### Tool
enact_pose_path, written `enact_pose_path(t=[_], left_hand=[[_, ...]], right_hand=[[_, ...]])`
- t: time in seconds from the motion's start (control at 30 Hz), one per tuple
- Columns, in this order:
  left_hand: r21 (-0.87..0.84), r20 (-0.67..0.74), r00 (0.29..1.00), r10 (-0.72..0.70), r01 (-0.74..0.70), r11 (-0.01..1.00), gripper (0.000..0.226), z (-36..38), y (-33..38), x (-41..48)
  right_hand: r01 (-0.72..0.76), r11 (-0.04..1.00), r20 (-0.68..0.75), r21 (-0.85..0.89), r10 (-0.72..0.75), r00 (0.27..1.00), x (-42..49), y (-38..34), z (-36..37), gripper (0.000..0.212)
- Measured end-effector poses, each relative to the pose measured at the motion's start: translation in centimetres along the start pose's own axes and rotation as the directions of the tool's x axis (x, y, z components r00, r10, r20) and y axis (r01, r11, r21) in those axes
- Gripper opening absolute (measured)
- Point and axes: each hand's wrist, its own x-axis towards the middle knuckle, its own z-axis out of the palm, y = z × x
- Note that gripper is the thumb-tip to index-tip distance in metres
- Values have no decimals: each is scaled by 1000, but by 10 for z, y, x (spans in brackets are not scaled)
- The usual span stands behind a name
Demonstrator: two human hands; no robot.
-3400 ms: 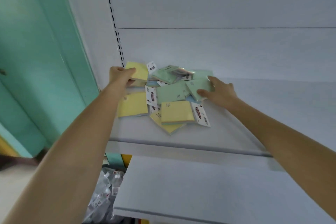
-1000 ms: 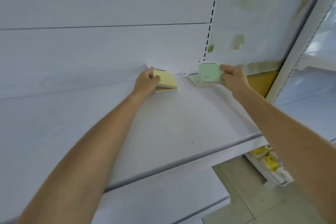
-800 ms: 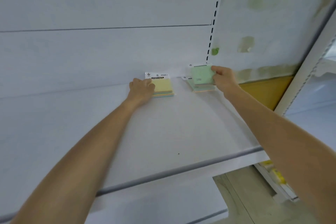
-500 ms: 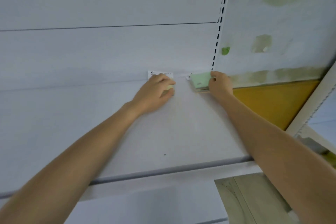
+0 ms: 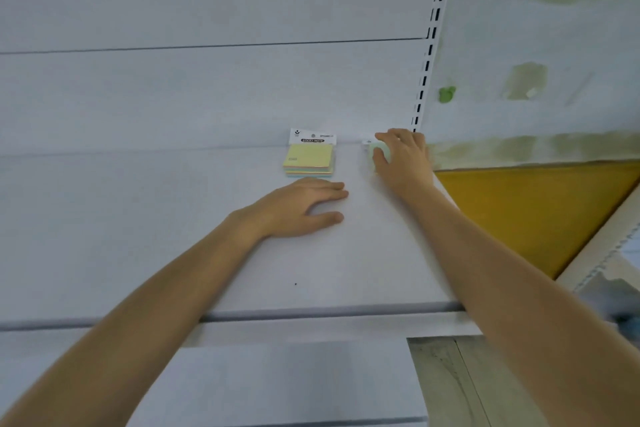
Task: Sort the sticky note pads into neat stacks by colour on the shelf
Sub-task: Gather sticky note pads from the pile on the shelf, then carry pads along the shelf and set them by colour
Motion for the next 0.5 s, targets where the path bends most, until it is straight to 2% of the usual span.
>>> enact_pose_path(t=[0.13,0.3,0.4,0.5], left_hand=[[100,-26,999,-36,39,994,48,-13,-2,-8],[207,-110,991,-71,93,974,44,-37,-36,-60],[251,-155,974,-163,199,947,42,-53,-79,-117],[214,-205,929,-309,350,912,40,-69,-128,-187]], right_hand=[[202,978,52,-47,-200,978,-8,-29,5,40],[418,905,175,-80,-400,900,-7,-106,18,43],[518,852,234,-75,-490,840,-12,-174,43,44],[587,809,264,-28,-560,785,-29,-252,75,44]])
